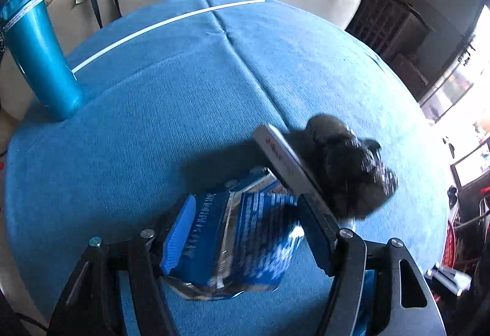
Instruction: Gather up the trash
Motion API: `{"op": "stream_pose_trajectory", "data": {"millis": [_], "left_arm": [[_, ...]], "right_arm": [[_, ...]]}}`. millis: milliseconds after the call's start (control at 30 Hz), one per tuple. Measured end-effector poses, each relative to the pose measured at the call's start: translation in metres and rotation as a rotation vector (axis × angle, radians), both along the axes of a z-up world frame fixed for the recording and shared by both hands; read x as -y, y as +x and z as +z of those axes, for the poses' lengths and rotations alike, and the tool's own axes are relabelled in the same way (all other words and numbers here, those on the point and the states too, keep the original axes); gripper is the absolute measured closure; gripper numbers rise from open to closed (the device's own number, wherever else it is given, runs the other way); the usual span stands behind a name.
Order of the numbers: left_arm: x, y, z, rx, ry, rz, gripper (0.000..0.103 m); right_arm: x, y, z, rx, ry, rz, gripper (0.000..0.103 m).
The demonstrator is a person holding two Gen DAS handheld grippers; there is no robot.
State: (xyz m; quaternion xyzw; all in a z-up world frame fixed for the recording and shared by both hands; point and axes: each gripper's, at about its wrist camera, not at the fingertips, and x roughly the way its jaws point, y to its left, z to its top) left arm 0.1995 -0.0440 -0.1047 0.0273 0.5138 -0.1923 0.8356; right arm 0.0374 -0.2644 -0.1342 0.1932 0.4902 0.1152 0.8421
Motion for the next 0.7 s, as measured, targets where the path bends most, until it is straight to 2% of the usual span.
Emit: {"op": "stream_pose_trajectory", "data": {"millis": [100,167,333,500,567,633,700], "left_arm": [[-0.004,-0.021,-0.002,0.021,0.056,-0.052,0.05],[-0.012,-0.033,-0.001,0.025,0.061,-0.059,0.053],[-0.035,-0.072,0.007,-0.006,-0.023,-0.075,0.053],[-0.049,-0.11,-0.002,-0.043,0.004,-0.088,0.053],[-0.052,-0.115,0.001,-0.022,0.031,-0.082,0.052],[-0.056,-0.107,0.009,0.0,0.036,-0.056,0.045],[-0.062,-0.094,0.014,0.004,0.009,-0.003,0.025]], "right_arm": [[0.003,0.0,-0.001,-0.004,0.017,0.0,0.04],[0.004,0.001,-0.002,-0.006,0.021,0.0,0.04],[0.005,0.0,-0.001,0.001,0.018,0.003,0.04],[0.007,-0.001,-0.004,0.001,0.032,0.007,0.039],[0.008,-0.002,-0.004,-0.001,0.037,0.007,0.038],[0.008,-0.002,-0.004,0.001,0.031,0.008,0.038],[0.007,-0.001,-0.004,0.001,0.025,0.007,0.038]]}}
